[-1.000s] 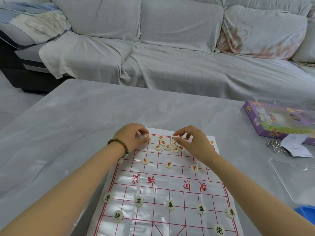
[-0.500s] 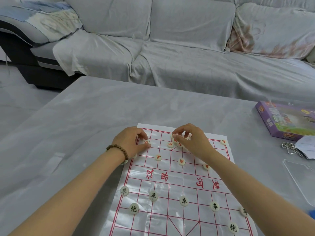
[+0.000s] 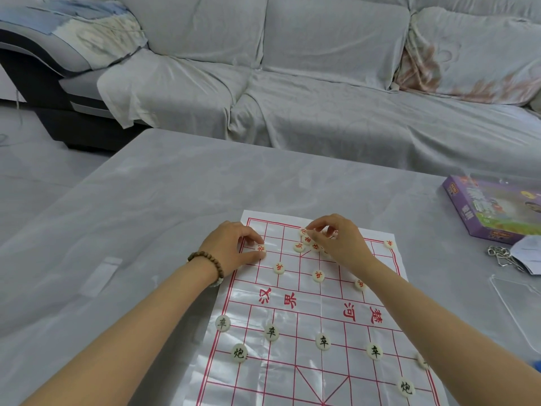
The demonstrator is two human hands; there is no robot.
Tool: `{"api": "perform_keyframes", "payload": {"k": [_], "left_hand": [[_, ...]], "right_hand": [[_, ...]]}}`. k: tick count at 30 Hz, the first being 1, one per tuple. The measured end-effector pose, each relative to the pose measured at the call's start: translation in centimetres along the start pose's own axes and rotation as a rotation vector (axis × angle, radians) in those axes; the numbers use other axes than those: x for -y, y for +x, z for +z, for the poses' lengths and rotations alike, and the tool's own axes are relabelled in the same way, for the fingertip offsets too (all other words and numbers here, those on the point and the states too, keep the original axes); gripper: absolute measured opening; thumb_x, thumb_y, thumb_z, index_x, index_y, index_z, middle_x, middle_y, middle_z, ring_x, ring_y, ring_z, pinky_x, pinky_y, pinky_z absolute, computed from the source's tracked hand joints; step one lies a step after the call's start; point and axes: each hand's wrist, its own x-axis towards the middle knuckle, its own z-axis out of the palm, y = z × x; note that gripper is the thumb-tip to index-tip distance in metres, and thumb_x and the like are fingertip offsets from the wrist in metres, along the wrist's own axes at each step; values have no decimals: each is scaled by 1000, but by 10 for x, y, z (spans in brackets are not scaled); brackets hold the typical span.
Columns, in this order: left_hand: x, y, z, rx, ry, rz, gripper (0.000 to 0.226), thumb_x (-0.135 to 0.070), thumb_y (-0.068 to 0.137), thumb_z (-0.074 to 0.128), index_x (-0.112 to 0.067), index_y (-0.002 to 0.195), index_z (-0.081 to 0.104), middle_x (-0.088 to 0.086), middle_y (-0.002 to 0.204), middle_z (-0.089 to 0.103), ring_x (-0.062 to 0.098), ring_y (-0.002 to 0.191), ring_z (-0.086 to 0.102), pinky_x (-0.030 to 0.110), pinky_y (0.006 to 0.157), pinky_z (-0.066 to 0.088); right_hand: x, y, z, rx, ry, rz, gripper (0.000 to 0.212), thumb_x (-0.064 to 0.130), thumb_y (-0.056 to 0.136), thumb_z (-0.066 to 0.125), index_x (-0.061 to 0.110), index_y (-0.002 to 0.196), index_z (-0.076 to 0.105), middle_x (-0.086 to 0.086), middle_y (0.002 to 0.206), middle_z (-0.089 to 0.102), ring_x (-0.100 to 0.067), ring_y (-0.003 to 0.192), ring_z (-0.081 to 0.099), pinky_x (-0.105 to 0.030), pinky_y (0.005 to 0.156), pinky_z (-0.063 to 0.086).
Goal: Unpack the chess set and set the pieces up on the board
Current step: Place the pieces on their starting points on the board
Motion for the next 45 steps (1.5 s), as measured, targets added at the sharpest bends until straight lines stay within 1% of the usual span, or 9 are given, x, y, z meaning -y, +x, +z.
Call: {"api": "perform_keyframes", "payload": {"k": [8, 14, 18, 23, 30, 33, 39, 42, 45], "left_hand": [[-1, 2, -1, 29, -5, -8, 31, -39, 76, 71, -30, 105, 64, -13, 95, 55, 6, 92, 47, 21, 84, 41], [-8, 10, -6, 8, -82, -25, 28, -38, 84, 62, -24, 108, 63, -7, 95, 59, 5, 86, 49, 20, 79, 41], [-17, 17, -4, -48, -54, -6, 31, -40, 88, 54, -22, 112, 62, -5, 105, 60, 10, 99, 47, 25, 86, 41], [-23, 23, 2, -122, -129, 8, 25, -38, 91, 51, -25, 108, 62, -7, 109, 60, 10, 102, 47, 26, 86, 41], [-52, 25, 19, -15, -327, 32, 25, -35, 90, 54, -17, 101, 67, -6, 94, 67, 8, 89, 59, 20, 79, 47], [-72, 25, 27, -37, -408, 59, 18, -29, 88, 59, -16, 97, 68, -5, 89, 68, 5, 82, 60, 8, 69, 44], [-111, 26, 42, -27, -595, 63, 15, -25, 81, 68, -14, 91, 68, -4, 83, 70, 2, 77, 65, 6, 65, 48], [-129, 26, 51, -31, -687, 25, 16, -33, 79, 68, -20, 88, 68, -9, 83, 70, -4, 77, 64, 4, 62, 46], [-140, 28, 63, 13, -675, 12, 17, -38, 80, 67, -23, 86, 69, -13, 80, 70, -11, 71, 62, 0, 56, 43]], "right_hand": [[-3, 8, 2, -31, -65, 51, 12, 25, 87, 64, 20, 96, 69, 4, 96, 64, -2, 68, 48, -12, 59, 36], [6, 20, 8, -16, -269, 116, 26, 48, 79, 67, 24, 88, 71, 11, 86, 59, -9, 86, 55, -37, 89, 46], [16, 28, 12, 4, -259, 82, 18, 41, 79, 70, 24, 87, 69, 12, 86, 58, -8, 86, 53, -35, 91, 44], [23, 23, 18, 35, -22, -48, 13, 24, 76, 76, 21, 78, 63, 10, 75, 63, -9, 74, 59, -24, 76, 49], [16, -8, -27, 11, 401, -28, 17, 15, 79, 73, 16, 96, 72, 7, 86, 71, 0, 77, 67, -8, 70, 50], [8, -21, -46, 39, 384, -17, 18, 13, 79, 73, 16, 96, 71, 3, 87, 72, -4, 79, 69, -11, 72, 52], [-9, -38, -75, -4, 472, 33, 15, 18, 79, 73, 16, 94, 71, 4, 85, 73, -1, 76, 68, -8, 65, 49], [-20, -44, -83, -17, 557, 112, 14, 26, 81, 71, 19, 94, 72, 5, 86, 73, -5, 79, 68, -11, 65, 52], [-31, -47, -89, -45, 650, 165, 12, 23, 82, 70, 16, 92, 72, 2, 85, 74, -9, 79, 70, -16, 69, 55]]}}
